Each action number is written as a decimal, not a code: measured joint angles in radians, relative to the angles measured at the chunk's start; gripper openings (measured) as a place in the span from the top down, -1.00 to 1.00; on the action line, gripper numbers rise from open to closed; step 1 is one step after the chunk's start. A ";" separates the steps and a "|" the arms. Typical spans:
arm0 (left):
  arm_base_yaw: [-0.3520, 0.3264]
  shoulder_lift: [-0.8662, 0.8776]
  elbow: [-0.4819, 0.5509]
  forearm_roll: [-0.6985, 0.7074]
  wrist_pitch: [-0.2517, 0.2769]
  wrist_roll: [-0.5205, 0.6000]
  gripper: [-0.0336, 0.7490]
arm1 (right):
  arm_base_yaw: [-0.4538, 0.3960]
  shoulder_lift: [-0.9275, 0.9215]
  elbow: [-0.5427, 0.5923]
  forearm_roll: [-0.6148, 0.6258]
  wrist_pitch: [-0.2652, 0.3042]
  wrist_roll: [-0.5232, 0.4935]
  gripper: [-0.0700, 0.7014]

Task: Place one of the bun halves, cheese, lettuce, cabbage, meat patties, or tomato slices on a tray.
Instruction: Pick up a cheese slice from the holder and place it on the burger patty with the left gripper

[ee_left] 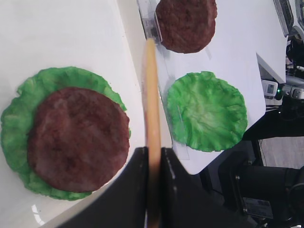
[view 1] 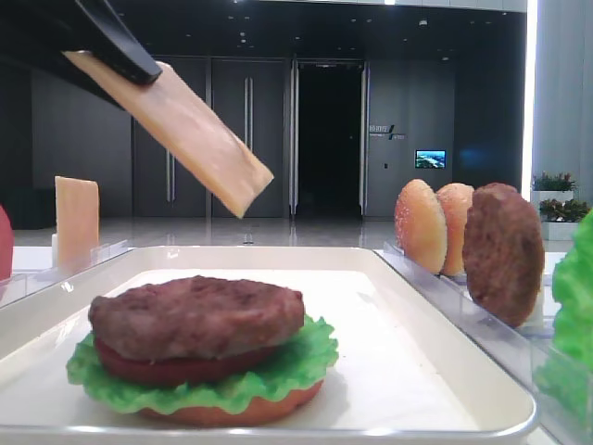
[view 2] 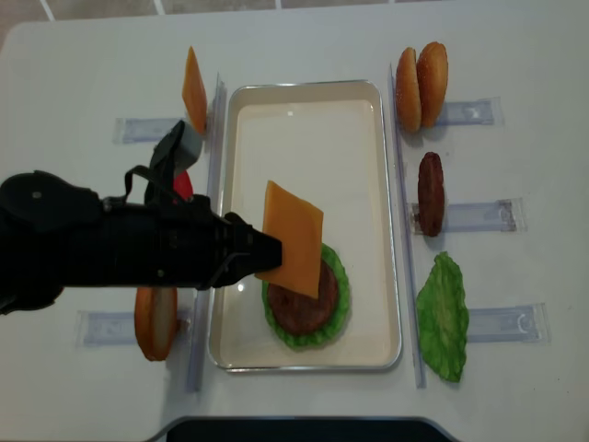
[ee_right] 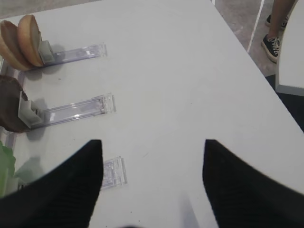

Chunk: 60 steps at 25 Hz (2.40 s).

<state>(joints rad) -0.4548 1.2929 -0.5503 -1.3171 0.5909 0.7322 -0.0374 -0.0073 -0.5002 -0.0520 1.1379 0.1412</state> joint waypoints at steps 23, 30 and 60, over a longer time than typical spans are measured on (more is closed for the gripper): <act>-0.132 0.031 0.022 -0.015 -0.111 0.003 0.82 | 0.000 0.000 0.000 0.000 0.000 0.000 -0.38; -0.132 0.062 0.045 -0.035 -0.126 0.009 0.82 | 0.000 0.000 0.000 0.000 0.000 0.000 -0.38; -0.132 0.102 0.045 0.000 -0.246 0.031 -0.06 | 0.000 0.000 0.000 0.000 0.000 0.000 -0.38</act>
<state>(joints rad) -0.5872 1.3952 -0.5056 -1.3170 0.3449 0.7630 -0.0374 -0.0073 -0.5002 -0.0520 1.1379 0.1412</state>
